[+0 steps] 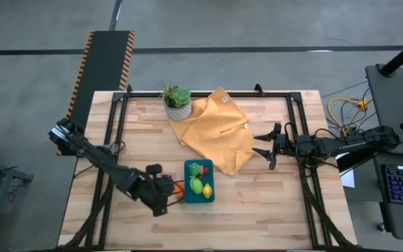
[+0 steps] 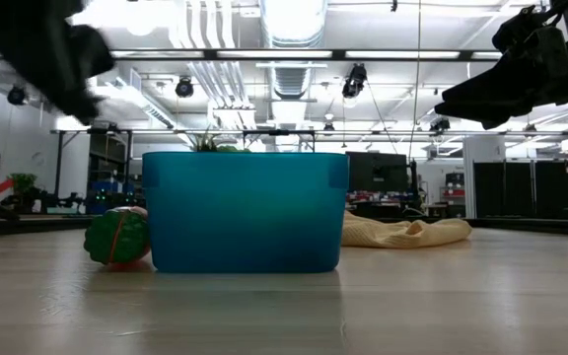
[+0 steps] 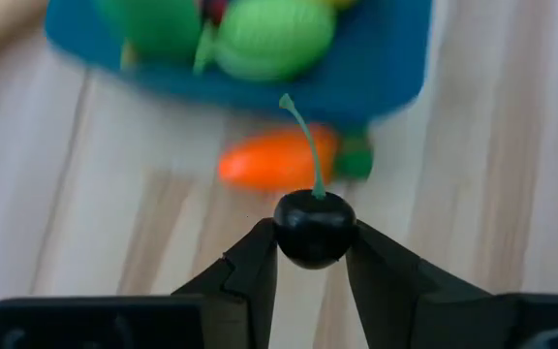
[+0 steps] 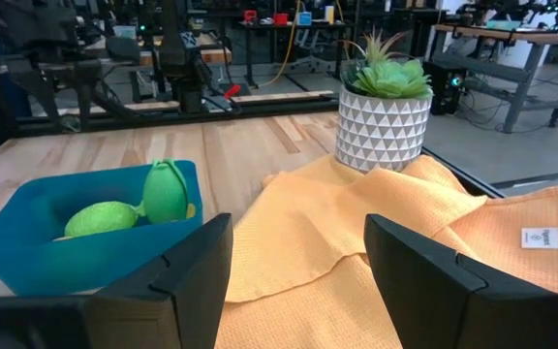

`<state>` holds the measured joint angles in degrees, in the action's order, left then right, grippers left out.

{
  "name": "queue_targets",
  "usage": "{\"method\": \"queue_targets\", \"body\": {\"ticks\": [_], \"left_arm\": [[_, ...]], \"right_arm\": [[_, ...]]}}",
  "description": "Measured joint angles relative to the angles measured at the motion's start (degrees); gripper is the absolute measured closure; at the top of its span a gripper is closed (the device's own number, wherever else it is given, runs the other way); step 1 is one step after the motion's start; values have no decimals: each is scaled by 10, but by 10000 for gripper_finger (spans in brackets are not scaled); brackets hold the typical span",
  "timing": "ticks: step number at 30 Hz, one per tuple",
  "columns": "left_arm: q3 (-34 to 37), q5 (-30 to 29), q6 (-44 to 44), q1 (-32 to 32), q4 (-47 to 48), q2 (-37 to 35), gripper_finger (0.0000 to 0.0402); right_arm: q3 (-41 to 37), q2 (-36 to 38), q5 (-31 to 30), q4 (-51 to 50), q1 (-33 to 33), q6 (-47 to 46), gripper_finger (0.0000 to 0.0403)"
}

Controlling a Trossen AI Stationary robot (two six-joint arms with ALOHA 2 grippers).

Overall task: Pick and placing Produce into tupperware
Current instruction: Put the black cherry into the bin

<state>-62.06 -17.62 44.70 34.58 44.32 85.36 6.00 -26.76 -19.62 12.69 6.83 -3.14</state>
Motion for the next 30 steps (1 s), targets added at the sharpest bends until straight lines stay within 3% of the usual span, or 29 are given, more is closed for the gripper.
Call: {"method": "queue_targets", "body": {"ticks": [17, 30], "left_arm": [[2, 6, -256, -129, -187, 1, 306], [67, -9, -337, -162, -383, 9, 306]], "right_arm": [[0, 0, 0, 0, 0, 1, 175], [0, 0, 0, 0, 0, 1, 175]]}}
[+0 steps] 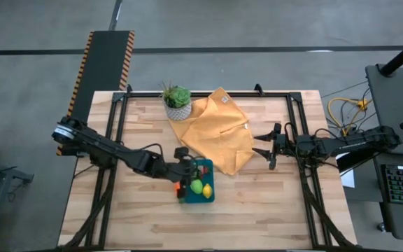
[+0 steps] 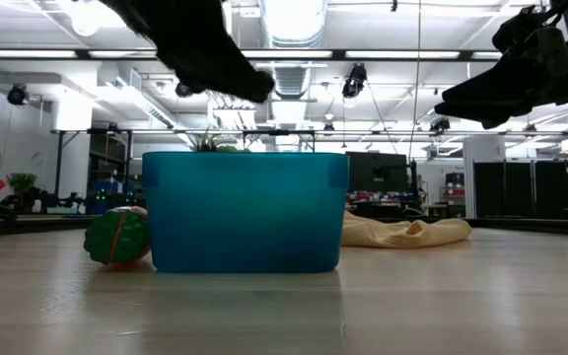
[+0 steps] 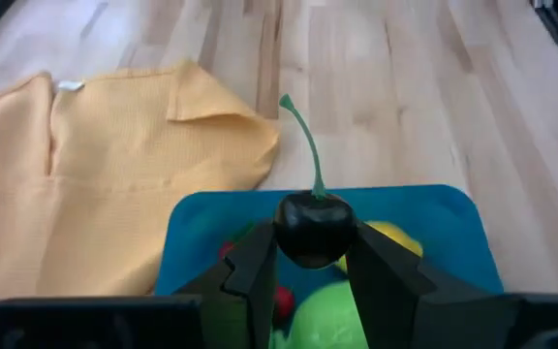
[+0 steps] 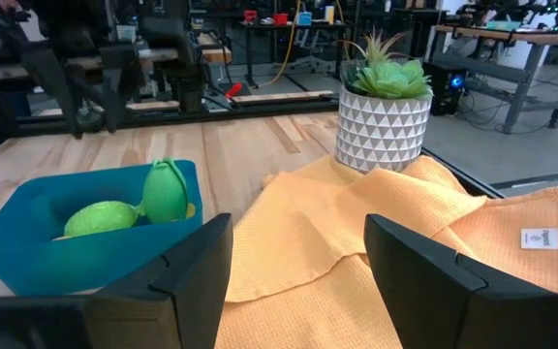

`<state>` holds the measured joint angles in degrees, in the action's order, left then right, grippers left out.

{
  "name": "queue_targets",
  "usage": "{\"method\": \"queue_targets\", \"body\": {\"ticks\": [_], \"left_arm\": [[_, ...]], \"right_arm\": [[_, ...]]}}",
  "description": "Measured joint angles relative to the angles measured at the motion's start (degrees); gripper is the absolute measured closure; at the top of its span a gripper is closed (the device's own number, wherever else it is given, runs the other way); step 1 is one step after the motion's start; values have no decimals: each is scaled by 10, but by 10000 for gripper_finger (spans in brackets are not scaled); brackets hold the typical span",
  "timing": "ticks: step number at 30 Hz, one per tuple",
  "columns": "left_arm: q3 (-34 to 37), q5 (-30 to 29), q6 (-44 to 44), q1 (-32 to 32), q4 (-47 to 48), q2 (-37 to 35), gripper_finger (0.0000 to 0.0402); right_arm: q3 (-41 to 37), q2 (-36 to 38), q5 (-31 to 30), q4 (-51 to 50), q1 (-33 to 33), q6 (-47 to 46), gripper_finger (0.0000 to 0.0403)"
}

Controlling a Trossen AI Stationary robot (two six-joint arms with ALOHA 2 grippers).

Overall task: Pick and placing Produce into tupperware
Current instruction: Put the black cherry into the bin

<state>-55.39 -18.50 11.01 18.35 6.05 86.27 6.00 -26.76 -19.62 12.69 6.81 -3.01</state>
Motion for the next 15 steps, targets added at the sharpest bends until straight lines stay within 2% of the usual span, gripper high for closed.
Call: {"method": "queue_targets", "body": {"ticks": [5, 15], "left_arm": [[22, 1, -12, -4, -61, 29, 306], [17, 10, -16, -7, -85, 98, 306]], "right_arm": [[0, 0, 0, 0, 0, 0, 174], [0, 0, 0, 0, 0, 0, 175]]}}
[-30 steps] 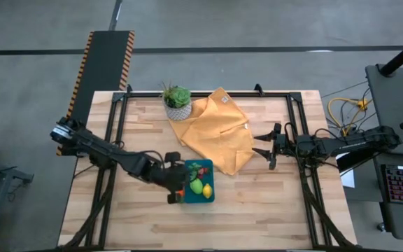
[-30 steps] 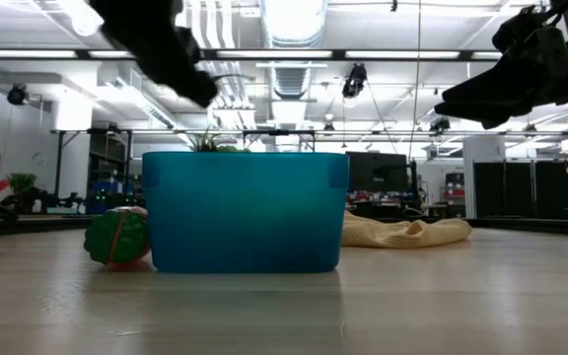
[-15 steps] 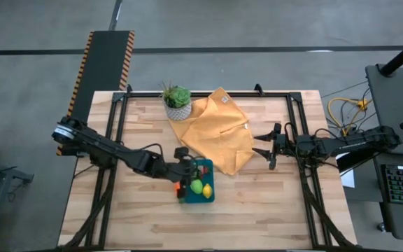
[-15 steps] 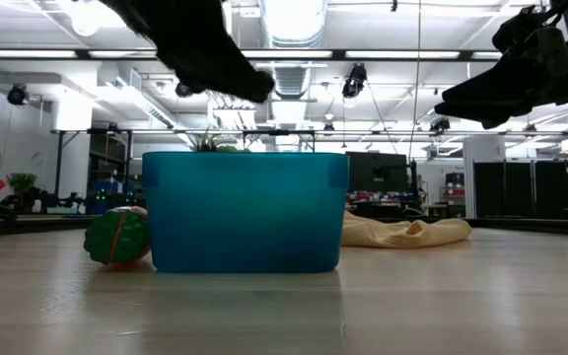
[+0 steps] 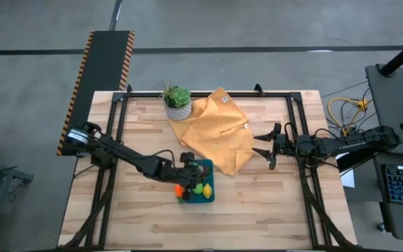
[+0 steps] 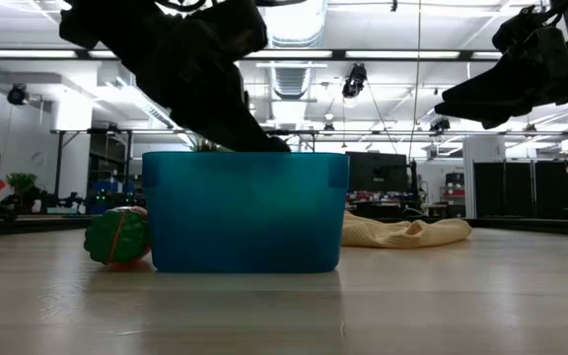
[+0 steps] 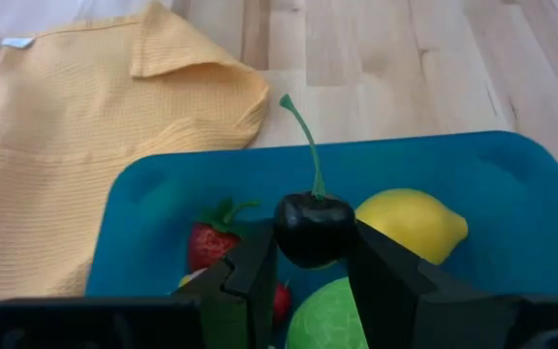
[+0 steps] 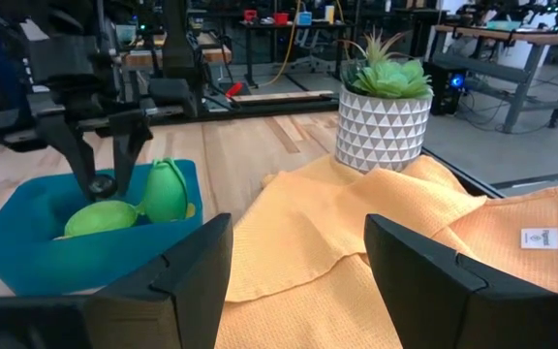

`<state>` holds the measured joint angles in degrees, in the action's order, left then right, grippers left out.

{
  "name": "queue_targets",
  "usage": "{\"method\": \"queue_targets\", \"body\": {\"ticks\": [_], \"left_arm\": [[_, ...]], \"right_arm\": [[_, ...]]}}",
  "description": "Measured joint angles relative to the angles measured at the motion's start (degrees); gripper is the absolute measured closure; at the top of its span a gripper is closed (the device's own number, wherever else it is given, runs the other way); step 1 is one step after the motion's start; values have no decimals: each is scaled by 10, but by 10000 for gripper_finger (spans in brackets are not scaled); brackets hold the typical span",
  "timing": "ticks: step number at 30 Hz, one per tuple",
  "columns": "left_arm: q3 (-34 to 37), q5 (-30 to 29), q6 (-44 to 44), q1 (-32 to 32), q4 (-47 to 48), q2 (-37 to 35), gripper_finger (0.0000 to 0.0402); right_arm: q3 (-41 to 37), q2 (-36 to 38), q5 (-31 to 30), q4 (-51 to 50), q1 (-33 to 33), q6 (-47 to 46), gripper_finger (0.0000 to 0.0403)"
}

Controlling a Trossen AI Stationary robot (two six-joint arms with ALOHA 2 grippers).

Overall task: Pick and placing Produce into tupperware
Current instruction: Put the black cherry into the bin, then put the carrot into the bin

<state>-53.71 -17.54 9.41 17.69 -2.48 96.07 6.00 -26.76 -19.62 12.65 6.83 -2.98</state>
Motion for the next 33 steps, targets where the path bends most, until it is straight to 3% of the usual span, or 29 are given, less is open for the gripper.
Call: {"method": "queue_targets", "body": {"ticks": [22, 33], "left_arm": [[-1, 10, 0, 0, -17, 22, 304], [-1, 17, -30, 0, -19, 22, 207]], "right_arm": [[0, 0, 0, -1, 0, 0, 175], [0, 0, 0, -1, 0, 0, 175]]}}
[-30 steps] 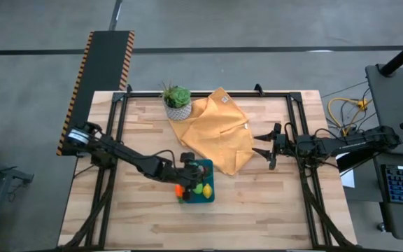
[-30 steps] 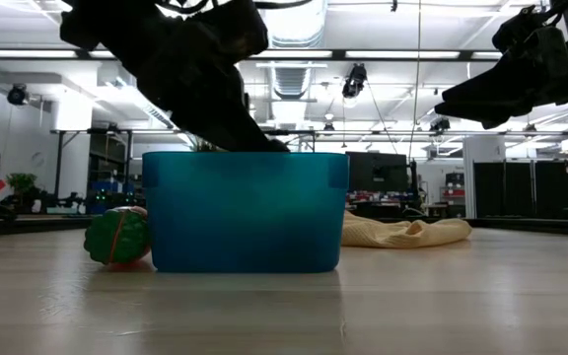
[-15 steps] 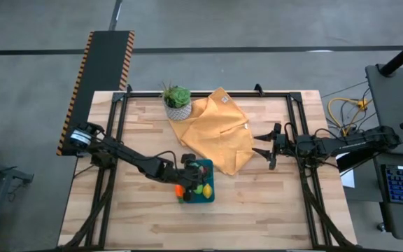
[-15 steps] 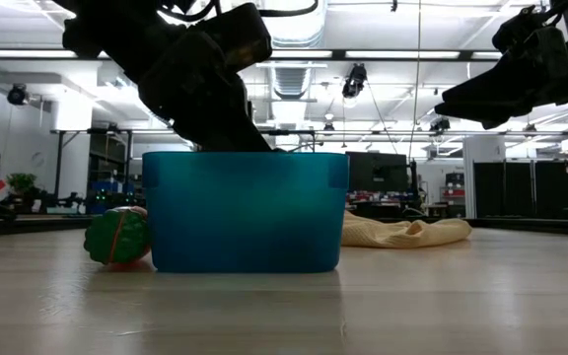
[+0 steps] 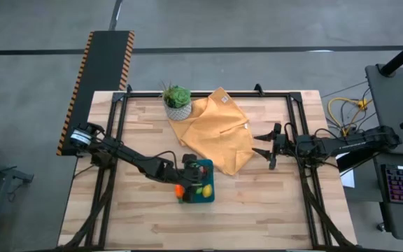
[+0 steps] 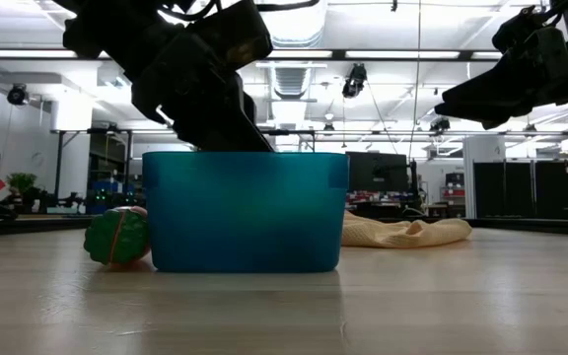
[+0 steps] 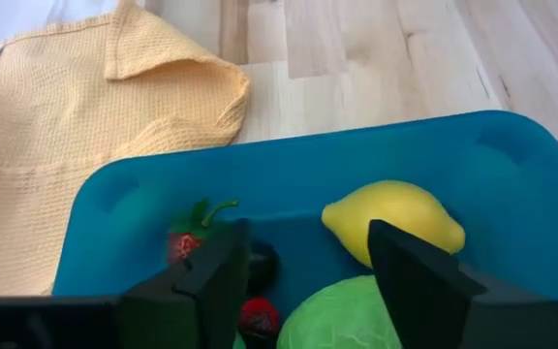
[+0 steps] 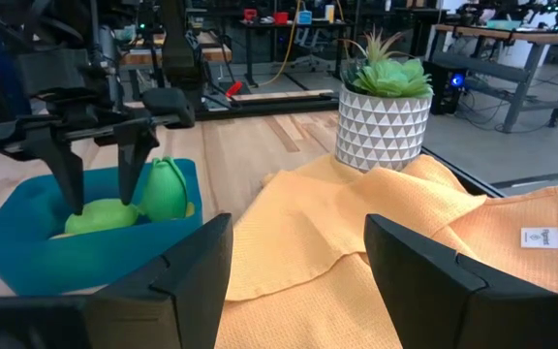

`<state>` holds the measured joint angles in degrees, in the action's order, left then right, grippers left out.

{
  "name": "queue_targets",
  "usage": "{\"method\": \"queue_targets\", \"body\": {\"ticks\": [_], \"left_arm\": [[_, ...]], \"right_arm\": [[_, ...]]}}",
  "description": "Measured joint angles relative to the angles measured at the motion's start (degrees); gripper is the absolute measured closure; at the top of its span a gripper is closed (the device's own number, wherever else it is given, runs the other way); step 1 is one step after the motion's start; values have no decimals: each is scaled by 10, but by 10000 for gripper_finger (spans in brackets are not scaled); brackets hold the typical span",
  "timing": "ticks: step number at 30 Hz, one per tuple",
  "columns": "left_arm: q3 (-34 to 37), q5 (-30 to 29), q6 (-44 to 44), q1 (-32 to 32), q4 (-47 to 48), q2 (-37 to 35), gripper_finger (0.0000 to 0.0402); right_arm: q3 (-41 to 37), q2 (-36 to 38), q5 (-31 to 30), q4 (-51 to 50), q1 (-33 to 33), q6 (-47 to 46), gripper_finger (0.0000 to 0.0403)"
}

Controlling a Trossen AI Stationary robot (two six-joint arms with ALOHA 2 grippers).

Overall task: Pick and placing Produce into tupperware
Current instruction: Put the carrot into the bin

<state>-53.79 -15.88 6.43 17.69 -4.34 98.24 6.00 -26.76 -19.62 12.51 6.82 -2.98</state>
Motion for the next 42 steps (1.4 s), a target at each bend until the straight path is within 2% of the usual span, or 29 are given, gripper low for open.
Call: {"method": "queue_targets", "body": {"ticks": [3, 8, 15, 22, 24, 30, 42], "left_arm": [[-8, 1, -31, 1, 8, 0, 191], [-28, -13, -89, 5, 45, -18, 187], [-61, -26, -99, 9, 199, -91, 187], [-62, -24, -149, 48, 387, -160, 187], [-60, -20, -162, 58, 406, -170, 187], [-62, 19, -248, 90, 414, -167, 187], [-72, 21, -264, 97, 452, -89, 186]], "right_arm": [[0, 0, 0, 0, 0, 0, 175], [0, 0, 0, 0, 0, 0, 175], [0, 0, 0, -1, 0, 0, 175], [0, 0, 0, -1, 0, 0, 175], [0, 0, 0, -2, 0, 0, 175], [0, 0, 0, -1, 0, 0, 175], [0, 0, 0, 0, 0, -3, 175]]}}
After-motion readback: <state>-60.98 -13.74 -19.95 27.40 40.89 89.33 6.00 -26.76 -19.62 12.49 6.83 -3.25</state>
